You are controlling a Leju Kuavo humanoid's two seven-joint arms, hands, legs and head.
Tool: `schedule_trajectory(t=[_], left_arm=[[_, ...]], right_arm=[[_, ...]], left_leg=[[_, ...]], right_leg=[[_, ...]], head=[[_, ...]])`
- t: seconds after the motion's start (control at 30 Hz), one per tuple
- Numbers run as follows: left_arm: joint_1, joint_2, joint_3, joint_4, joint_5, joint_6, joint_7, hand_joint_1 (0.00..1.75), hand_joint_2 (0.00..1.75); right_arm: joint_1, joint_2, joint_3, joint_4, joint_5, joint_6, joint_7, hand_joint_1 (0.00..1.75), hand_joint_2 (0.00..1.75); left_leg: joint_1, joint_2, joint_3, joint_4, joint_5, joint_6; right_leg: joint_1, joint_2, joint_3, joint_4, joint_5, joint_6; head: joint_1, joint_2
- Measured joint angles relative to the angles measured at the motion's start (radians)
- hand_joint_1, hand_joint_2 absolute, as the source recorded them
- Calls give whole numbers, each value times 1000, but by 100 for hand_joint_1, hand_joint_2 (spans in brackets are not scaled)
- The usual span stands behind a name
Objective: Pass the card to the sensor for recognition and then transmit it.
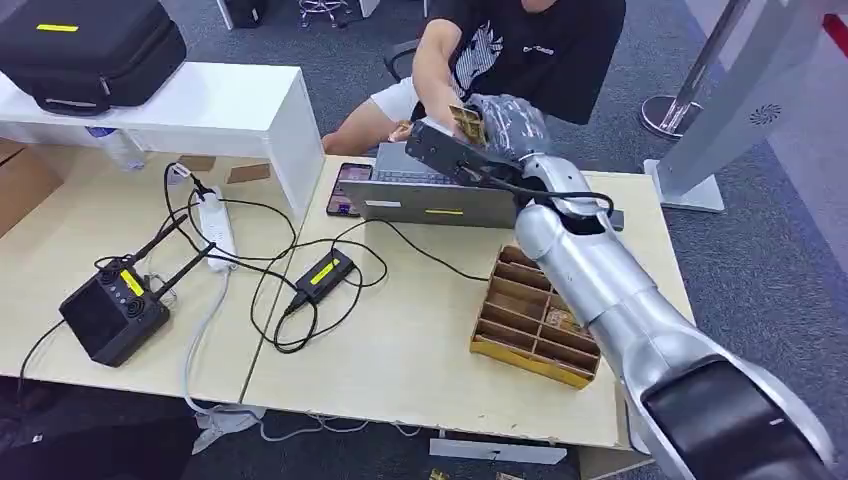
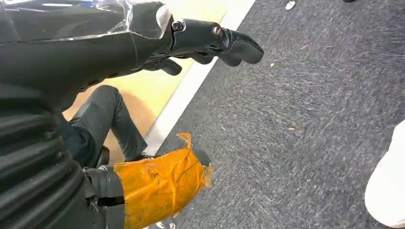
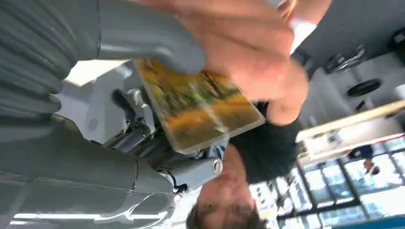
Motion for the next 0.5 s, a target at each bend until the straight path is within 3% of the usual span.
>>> schedule_trajectory(t=[0.17,0.33,0.5], left_arm=[[-6,-4,35,-9,-12,0,1,0,175],[-10,-6,58,-16,-12,0,6,0,175],[-10,-7,69,-23,23,0,28,0,175]], right_arm=[[34,11,-48,8,-151,87,-121,0,175],[69,12,-69,0,-184,106,-162,0,175],[188,-20,-77,-142,-306,150,-250,0,175]], left_leg=[[0,-1,0,0,0,0],[0,0,0,0,0,0],[0,-1,0,0,0,0]], right_leg=[[0,-1,0,0,0,0],[0,0,0,0,0,0],[0,-1,0,-1,0,0]], head=[[0,0],[0,0],[0,0]])
